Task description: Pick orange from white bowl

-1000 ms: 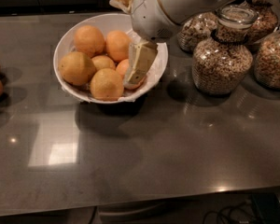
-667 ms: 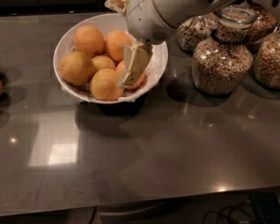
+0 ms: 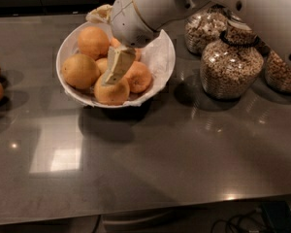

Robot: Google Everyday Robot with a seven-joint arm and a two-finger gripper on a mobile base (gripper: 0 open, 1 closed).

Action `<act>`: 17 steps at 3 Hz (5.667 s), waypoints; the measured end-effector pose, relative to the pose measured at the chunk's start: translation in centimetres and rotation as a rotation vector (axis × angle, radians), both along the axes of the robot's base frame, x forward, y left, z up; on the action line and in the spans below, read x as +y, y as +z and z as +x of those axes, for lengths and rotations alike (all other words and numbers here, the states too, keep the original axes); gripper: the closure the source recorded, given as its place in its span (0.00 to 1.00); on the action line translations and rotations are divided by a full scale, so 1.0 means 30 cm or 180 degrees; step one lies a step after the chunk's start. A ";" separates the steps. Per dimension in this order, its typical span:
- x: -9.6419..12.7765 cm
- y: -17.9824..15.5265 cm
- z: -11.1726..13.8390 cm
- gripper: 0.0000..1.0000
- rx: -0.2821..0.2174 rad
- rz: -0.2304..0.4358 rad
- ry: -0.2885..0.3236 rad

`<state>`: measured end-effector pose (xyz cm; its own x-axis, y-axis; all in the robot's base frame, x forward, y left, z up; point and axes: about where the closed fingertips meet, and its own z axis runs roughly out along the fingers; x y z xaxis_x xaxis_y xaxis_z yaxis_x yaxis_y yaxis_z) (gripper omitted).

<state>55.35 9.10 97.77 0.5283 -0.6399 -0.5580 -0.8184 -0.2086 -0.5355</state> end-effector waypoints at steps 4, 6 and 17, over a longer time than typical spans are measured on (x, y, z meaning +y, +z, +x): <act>0.093 -0.007 0.010 0.29 0.0088 0.0116 0.0204; 0.137 -0.044 0.000 0.27 0.0321 0.0117 0.0182; 0.191 -0.188 0.108 1.00 0.0495 -0.0095 -0.0016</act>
Offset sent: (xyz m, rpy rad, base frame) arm 0.0184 0.0147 -0.0140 0.0001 -0.0010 0.0271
